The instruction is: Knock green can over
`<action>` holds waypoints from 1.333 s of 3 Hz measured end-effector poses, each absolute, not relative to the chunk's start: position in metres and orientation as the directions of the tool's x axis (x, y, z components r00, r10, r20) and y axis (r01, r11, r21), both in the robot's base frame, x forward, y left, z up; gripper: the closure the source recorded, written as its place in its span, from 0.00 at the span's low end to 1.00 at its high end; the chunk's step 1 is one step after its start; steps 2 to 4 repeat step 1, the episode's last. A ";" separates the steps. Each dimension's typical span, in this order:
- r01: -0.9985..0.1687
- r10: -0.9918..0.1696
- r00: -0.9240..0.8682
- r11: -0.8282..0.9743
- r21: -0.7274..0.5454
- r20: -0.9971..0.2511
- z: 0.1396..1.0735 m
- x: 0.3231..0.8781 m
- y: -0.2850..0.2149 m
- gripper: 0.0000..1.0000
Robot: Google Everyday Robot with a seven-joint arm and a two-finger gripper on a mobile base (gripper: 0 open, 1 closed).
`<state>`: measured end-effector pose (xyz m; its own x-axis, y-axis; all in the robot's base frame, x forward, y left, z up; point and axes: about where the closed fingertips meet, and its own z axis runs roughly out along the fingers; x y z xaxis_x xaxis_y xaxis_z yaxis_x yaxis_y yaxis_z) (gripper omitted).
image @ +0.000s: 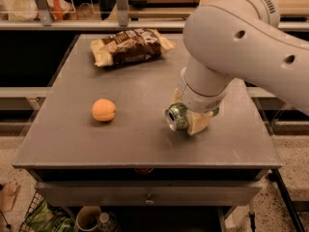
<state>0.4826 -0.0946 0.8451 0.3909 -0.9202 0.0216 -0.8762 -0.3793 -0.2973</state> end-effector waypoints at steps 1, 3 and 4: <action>-0.876 -0.920 0.392 -0.380 -0.298 0.022 0.846 0.482 -0.094 0.35; -0.876 -0.920 0.392 -0.380 -0.298 0.022 0.846 0.482 -0.094 0.35; -0.876 -0.920 0.392 -0.380 -0.298 0.022 0.846 0.482 -0.094 0.35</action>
Offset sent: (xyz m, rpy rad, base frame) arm 0.0000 0.0000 0.0000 0.0000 0.0000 0.0000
